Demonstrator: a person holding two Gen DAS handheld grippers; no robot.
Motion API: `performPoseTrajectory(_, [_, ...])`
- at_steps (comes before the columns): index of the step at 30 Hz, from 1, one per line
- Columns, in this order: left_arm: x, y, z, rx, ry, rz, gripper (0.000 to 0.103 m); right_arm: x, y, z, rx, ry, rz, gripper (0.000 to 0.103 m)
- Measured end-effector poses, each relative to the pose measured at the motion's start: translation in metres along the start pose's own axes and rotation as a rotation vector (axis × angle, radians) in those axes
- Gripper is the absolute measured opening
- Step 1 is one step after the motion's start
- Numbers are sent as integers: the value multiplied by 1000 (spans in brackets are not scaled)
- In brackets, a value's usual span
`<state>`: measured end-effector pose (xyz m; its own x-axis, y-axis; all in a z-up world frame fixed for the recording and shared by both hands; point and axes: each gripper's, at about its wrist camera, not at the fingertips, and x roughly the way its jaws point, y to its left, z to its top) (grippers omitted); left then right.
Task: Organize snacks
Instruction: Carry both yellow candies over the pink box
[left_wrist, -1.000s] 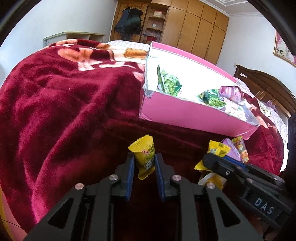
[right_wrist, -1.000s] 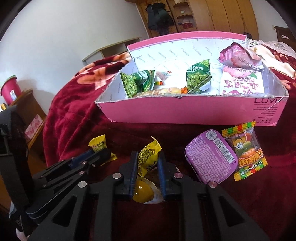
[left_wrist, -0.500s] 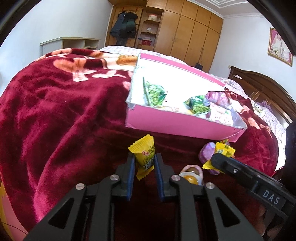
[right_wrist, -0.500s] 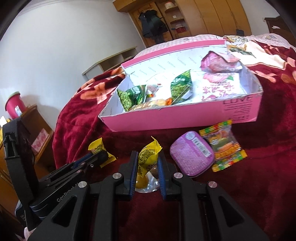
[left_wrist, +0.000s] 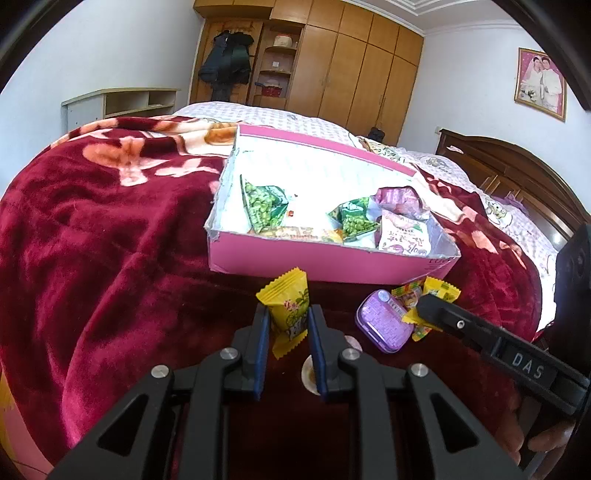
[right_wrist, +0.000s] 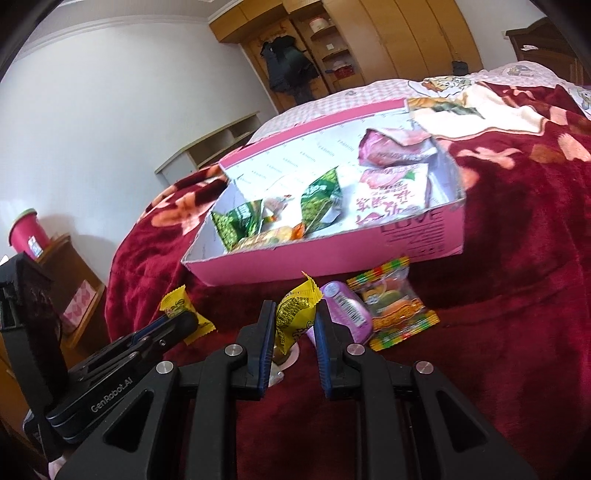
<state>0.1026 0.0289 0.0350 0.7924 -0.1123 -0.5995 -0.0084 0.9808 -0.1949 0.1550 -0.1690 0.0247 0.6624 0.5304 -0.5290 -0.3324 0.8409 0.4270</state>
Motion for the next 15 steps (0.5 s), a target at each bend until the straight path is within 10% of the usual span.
performPoseTrajectory(15, [16, -21, 47, 74, -48, -13, 21, -6, -5, 27, -15, -47, -11, 22])
